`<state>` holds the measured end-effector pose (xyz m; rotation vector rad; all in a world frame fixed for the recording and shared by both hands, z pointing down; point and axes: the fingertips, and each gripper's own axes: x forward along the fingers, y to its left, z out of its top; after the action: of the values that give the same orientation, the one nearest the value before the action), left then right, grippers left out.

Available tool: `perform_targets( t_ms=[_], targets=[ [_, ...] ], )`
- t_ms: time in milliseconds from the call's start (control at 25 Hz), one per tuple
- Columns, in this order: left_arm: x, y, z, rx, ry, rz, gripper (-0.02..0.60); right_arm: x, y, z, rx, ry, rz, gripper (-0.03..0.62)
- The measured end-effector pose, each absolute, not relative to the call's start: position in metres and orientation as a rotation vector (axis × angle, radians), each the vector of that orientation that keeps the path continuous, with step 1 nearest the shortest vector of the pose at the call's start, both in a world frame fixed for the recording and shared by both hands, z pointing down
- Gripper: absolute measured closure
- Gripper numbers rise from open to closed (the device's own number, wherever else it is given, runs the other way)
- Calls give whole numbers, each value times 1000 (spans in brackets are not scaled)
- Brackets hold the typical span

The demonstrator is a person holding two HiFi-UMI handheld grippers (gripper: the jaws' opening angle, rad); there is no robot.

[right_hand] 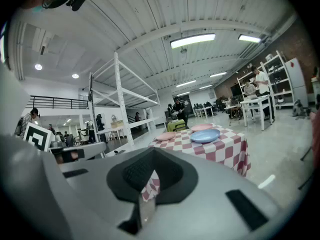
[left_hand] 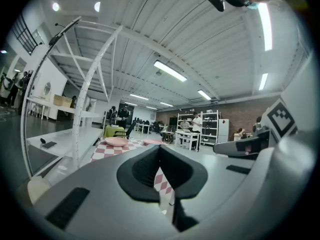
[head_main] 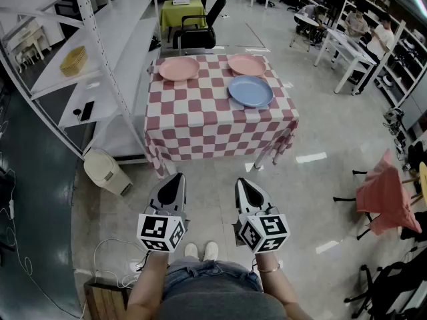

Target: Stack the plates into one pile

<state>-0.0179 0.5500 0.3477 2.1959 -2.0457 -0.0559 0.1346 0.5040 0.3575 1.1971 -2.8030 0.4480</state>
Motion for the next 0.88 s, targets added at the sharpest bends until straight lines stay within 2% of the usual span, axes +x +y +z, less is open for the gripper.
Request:
perform_targets(
  t_ms=[880],
  targets=[
    [-22,515,357,2141,-2064,-44,566,132,465,369,1131,-2832,494,585]
  ],
)
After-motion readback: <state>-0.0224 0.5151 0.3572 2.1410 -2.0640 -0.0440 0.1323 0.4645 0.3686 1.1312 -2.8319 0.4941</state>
